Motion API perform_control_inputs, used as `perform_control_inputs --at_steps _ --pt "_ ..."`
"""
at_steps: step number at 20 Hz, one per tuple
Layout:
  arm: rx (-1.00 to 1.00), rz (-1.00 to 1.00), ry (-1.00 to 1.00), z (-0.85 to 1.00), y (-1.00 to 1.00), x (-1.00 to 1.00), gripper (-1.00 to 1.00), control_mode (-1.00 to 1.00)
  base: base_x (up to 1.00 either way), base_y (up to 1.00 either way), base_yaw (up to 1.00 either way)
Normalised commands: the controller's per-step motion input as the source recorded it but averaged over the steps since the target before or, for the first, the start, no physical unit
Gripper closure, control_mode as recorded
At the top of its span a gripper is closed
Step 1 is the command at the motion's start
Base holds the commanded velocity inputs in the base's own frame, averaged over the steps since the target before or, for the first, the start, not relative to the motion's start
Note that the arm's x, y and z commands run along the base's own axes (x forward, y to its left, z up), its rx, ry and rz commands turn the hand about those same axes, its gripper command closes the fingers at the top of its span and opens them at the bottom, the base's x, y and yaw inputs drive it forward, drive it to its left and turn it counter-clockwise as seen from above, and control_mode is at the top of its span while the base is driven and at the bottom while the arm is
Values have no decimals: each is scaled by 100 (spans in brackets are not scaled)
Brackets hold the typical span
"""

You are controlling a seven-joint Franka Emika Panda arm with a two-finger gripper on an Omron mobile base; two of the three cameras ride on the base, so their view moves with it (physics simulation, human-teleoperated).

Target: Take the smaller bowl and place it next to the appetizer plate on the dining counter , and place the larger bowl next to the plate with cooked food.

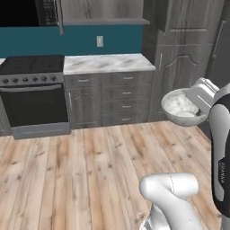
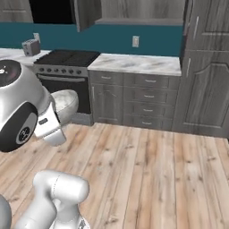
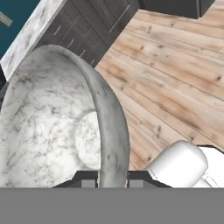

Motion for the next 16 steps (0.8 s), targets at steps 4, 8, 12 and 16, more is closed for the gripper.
perform_control_inputs --at_steps 4,8,12,16 --pt "0 0 0 0 0 0 100 100 -86 100 2" --pt "0 0 0 0 0 0 100 100 -82 100 0" --pt "0 0 0 0 0 0 100 100 -81 100 0" --pt "0 0 0 0 0 0 100 100 -100 90 0"
